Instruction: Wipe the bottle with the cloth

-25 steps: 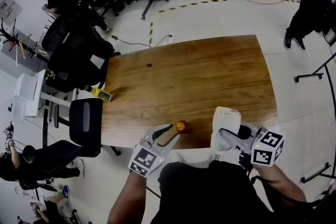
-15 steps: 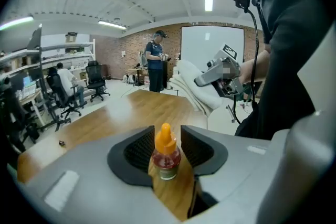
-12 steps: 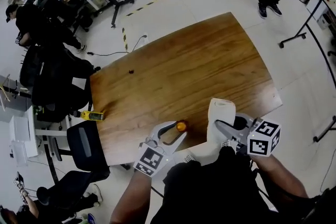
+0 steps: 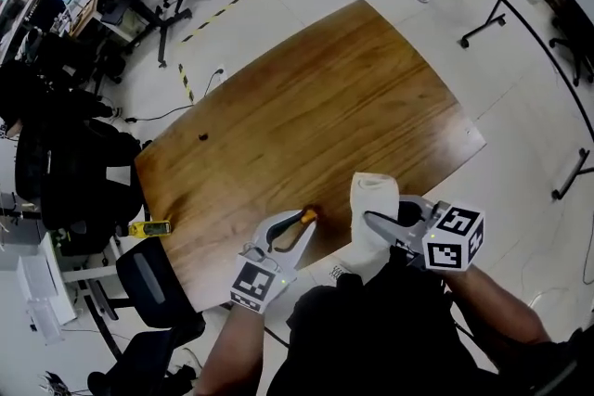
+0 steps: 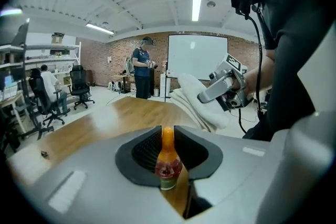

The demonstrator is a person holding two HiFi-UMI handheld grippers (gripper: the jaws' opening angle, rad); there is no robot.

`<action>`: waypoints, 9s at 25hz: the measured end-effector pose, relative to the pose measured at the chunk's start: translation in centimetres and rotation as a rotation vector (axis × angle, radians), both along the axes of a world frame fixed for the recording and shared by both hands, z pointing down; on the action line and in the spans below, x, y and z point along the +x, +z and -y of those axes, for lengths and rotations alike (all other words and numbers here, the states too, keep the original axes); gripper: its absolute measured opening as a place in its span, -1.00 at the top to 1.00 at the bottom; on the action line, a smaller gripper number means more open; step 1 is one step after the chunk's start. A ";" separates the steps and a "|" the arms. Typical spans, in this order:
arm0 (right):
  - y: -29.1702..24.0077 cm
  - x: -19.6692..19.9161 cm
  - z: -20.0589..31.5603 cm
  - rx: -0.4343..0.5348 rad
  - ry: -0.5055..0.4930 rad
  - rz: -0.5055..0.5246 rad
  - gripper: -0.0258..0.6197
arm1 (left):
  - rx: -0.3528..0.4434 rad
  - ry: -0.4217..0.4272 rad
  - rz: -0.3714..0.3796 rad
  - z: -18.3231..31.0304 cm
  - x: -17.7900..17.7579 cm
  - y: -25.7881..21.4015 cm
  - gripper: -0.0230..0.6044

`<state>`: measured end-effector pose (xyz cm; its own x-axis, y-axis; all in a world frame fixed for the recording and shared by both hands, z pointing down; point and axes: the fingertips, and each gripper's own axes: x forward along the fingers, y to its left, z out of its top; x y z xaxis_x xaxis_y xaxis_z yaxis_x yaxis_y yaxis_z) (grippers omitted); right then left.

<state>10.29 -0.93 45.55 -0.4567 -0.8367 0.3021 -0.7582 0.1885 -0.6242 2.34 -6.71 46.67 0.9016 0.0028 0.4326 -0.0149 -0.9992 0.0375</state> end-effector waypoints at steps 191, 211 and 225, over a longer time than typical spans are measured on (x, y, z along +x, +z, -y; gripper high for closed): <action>-1.8 -10.0 5.7 0.135 -1.109 -1.107 0.66 | 0.003 -0.079 -0.210 -1.1 3.1 1.5 0.38; 0.8 -7.0 4.5 0.016 -1.047 -1.015 0.66 | -0.016 -0.081 -0.202 -1.1 2.7 2.4 0.38; 4.6 -3.9 2.8 -0.127 -1.093 -1.028 0.67 | -0.031 -0.067 -0.171 -1.2 2.4 2.8 0.38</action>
<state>6.36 -3.72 50.12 -0.3709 -0.1781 0.9114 -0.3889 0.9210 0.0217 4.74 -5.48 49.46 0.9605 -0.0491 0.2738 -0.0725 -0.9945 0.0759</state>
